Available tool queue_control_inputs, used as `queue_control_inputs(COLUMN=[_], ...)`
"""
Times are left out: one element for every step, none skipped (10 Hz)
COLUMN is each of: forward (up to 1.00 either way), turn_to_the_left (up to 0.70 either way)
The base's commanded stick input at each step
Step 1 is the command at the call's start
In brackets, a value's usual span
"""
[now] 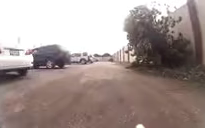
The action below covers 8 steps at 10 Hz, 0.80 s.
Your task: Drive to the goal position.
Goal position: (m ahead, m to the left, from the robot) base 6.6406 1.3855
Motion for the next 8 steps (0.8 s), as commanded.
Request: queue_control_inputs(forward=[0.5,0.5,0.5,0.5,0.5,0.5,0.5,0.5], turn_to_the_left=[0.0,0.0,-0.19,-0.49,-0.18,0.0,0.0,0.0])
